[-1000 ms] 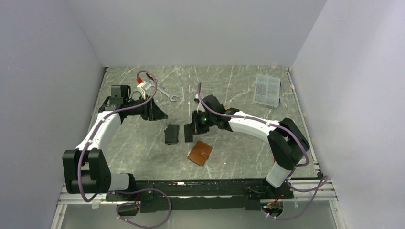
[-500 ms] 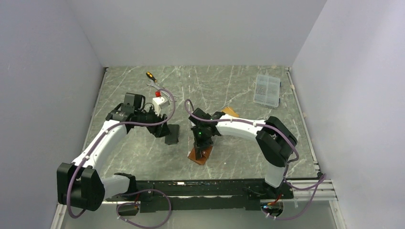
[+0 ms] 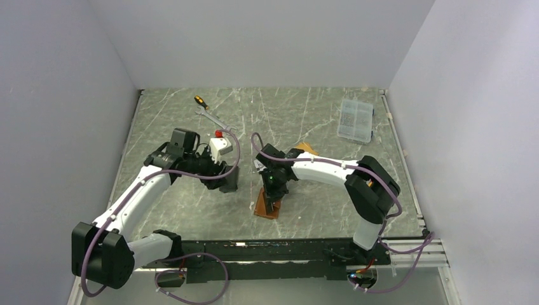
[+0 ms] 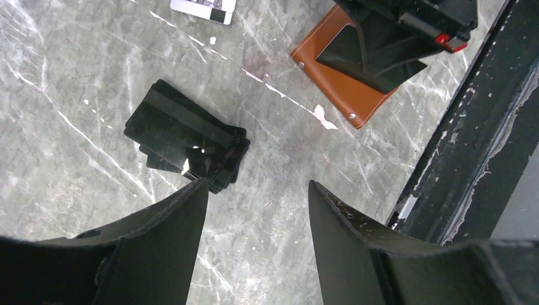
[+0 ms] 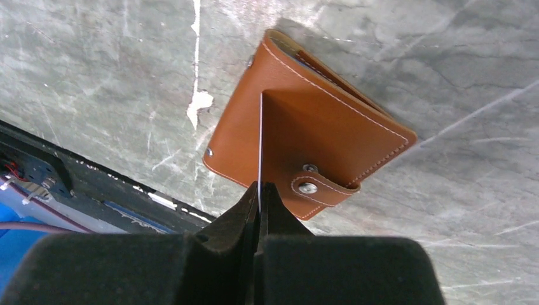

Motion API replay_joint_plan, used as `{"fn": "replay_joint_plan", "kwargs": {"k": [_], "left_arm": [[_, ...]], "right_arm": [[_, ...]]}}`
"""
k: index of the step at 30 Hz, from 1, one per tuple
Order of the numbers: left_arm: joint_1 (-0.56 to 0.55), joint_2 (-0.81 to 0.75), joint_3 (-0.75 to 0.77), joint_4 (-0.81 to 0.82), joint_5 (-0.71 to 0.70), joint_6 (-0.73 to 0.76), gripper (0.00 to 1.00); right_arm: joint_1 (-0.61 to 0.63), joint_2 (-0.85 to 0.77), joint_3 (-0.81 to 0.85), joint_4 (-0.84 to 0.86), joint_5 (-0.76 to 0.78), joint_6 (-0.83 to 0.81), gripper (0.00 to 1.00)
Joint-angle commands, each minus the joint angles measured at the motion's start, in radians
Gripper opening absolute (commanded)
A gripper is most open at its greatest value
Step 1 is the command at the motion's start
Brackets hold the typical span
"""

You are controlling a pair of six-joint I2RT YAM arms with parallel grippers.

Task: Put the credit cards into the card holder
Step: Turn over the card slot in the card holder.

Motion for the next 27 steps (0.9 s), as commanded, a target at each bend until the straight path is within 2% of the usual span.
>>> {"fn": "replay_joint_plan", "kwargs": {"k": [1, 6, 18, 27], "left_arm": [[-0.014, -0.034, -0.012, 0.018, -0.032, 0.048, 0.64], [-0.014, -0.028, -0.015, 0.004, -0.039, 0.062, 0.64], [-0.015, -0.05, -0.011, -0.001, -0.047, 0.078, 0.63], [-0.015, -0.05, 0.006, -0.013, -0.051, 0.091, 0.63]], "right_arm": [[-0.029, -0.037, -0.015, -0.058, -0.039, -0.007, 0.0], [-0.037, -0.053, 0.018, -0.087, -0.058, -0.027, 0.0], [0.021, 0.048, 0.158, -0.307, 0.238, -0.014, 0.0], [0.029, 0.014, 0.12, -0.329, 0.3, 0.035, 0.0]]}}
